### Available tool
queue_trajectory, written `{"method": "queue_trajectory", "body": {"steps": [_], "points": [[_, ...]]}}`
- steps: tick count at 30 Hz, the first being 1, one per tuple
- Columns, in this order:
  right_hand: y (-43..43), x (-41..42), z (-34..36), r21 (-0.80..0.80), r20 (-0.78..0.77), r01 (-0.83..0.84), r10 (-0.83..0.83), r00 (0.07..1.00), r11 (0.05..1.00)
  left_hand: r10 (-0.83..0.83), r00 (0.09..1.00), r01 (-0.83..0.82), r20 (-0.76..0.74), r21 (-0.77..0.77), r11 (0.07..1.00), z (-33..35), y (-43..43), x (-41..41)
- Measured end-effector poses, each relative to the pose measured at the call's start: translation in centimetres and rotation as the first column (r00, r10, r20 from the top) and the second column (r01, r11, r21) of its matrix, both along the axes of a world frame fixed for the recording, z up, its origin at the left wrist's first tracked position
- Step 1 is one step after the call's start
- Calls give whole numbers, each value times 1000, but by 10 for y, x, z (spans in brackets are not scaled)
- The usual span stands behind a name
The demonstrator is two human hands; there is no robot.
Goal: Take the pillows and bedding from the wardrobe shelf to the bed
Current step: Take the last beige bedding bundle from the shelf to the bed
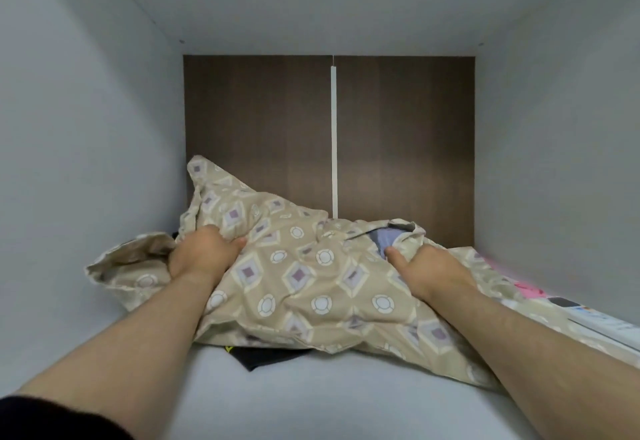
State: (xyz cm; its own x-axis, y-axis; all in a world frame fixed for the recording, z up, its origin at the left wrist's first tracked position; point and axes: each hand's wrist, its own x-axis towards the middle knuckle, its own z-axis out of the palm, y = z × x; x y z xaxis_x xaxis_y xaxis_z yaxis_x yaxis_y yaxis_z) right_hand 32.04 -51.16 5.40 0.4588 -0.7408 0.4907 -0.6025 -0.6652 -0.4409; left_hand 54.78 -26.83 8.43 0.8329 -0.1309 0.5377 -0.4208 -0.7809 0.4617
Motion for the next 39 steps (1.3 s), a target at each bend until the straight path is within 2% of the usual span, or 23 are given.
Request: {"method": "queue_trajectory", "body": {"steps": [4,7,15,20,23,35,39], "points": [[12,-11,1,-26,92,22,-20,996,999,-54,998,58,36,-118,991,-9,3,-1],[23,-19,13,-83,193,59,-42,980,995,-81,993,101,86,-265,959,4,9,-5],[62,-92,54,-255,332,93,-3,943,962,-103,960,236,260,-556,797,31,49,-72],[81,-151,71,-312,380,83,44,924,947,-75,937,282,341,-615,737,48,78,-131],[93,-187,71,-332,374,65,68,925,941,-64,938,278,340,-633,722,42,94,-166],[151,-304,20,-257,351,-85,175,920,963,-23,957,210,288,-639,740,-13,173,-308],[174,-327,7,-254,334,-84,169,927,964,-9,966,181,257,-651,737,-28,196,-330]]}}
